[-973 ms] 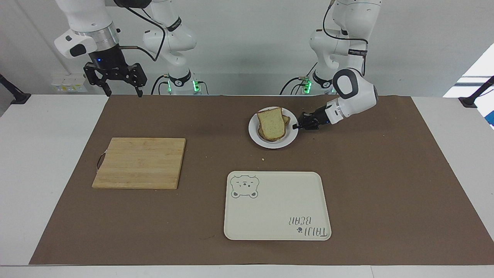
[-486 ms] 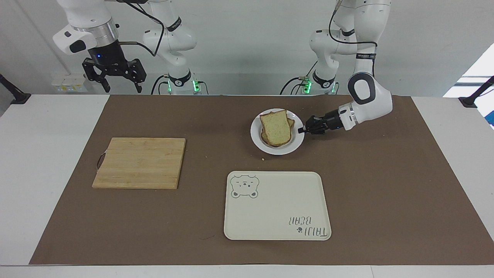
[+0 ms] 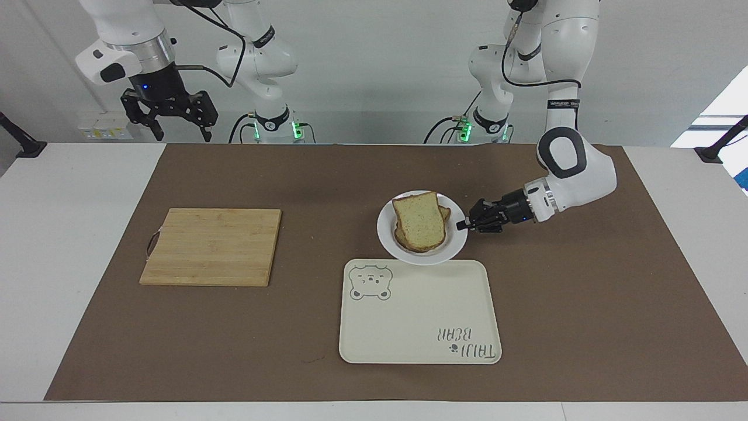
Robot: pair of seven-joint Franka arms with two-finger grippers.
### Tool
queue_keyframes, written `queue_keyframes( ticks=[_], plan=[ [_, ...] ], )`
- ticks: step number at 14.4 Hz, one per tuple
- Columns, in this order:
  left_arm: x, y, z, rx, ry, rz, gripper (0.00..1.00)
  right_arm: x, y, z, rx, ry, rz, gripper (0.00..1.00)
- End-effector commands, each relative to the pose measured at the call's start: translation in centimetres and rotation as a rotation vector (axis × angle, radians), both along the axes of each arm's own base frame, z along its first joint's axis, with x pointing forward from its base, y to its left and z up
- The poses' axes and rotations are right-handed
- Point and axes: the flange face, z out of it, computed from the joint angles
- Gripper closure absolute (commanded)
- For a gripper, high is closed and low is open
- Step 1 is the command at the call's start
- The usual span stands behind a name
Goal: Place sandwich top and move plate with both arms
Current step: 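Slide the plate with the left gripper onto the bear tray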
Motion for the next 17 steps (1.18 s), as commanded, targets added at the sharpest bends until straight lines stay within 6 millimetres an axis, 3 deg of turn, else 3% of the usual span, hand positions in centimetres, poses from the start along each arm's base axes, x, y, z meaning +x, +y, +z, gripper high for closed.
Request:
queue_keyframes(
  ticks=[1, 6, 9, 11, 14, 15, 16, 17],
  plan=[
    [4.4, 0.3, -1.4, -0.01, 0.002, -0.004, 1.0, -0.1, -0.5, 0.1, 0.006, 0.006, 0.018, 0.0],
    [9.3, -0.2, -3.5, 0.013, 0.011, 0.061, 1.0, 0.0, -0.5, 0.0, 0.006, -0.001, 0.023, 0.0],
    [9.8, -1.5, -6.3, 0.027, 0.025, 0.073, 1.0, 0.0, -0.6, 0.0, 0.006, -0.001, 0.023, 0.0],
    [9.9, -3.0, -6.4, 0.036, 0.001, 0.092, 1.0, 0.0, -0.6, 0.0, 0.006, -0.001, 0.021, 0.0],
    [10.1, -3.2, -6.5, 0.035, 0.023, 0.107, 1.0, 0.0, -0.6, 0.0, 0.006, -0.003, 0.022, 0.0],
    [10.2, -3.1, -6.4, 0.03, 0.042, 0.109, 0.72, 0.0, -0.6, 0.0, 0.006, -0.001, 0.021, 0.0],
    [10.2, -2.9, -6.4, 0.028, 0.042, 0.107, 0.01, 0.0, -0.6, 0.0, 0.006, -0.003, 0.022, 0.0],
    [10.3, -2.8, -6.0, 0.031, 0.037, 0.11, 0.0, 0.0, -0.6, 0.0, 0.006, -0.003, 0.022, 0.0]
  ],
)
